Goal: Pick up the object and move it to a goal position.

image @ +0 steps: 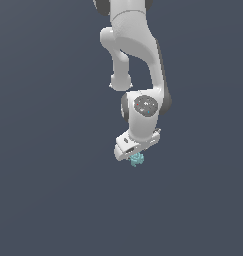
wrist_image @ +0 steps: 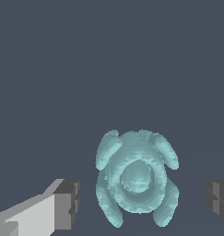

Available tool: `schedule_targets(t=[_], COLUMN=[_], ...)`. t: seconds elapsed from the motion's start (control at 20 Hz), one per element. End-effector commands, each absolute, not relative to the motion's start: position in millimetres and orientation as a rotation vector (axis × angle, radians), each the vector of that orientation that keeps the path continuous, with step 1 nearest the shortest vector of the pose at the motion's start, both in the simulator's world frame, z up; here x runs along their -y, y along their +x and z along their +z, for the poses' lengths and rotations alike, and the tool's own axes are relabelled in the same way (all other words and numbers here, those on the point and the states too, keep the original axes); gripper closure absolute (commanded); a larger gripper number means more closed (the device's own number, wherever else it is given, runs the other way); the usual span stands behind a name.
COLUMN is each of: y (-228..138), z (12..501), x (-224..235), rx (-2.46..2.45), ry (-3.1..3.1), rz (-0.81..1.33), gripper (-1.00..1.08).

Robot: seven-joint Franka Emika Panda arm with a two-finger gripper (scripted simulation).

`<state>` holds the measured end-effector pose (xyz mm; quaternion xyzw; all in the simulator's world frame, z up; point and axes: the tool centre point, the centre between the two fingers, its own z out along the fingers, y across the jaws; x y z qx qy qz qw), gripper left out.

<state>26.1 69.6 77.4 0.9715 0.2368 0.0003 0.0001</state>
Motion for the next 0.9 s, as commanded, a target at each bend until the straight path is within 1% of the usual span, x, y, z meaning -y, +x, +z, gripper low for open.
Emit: schedule_targets(t=[0.0, 0.2, 0.45, 0.5, 0.85], y=[25.2, 24.9, 26.2, 26.2, 26.2], z=[64.6, 45.3, 39.1, 39.1, 39.1], x=[-69.8, -69.9, -70.1, -70.1, -70.1], rx=[-0.747, -0.75, -0.751, -0.751, -0.751], ry=[3.052, 3.051, 3.051, 3.051, 3.051], rz=[-0.001, 0.0, 0.0, 0.0, 0.0], gripper=[-0.92, -0.92, -0.92, 1.08, 1.08])
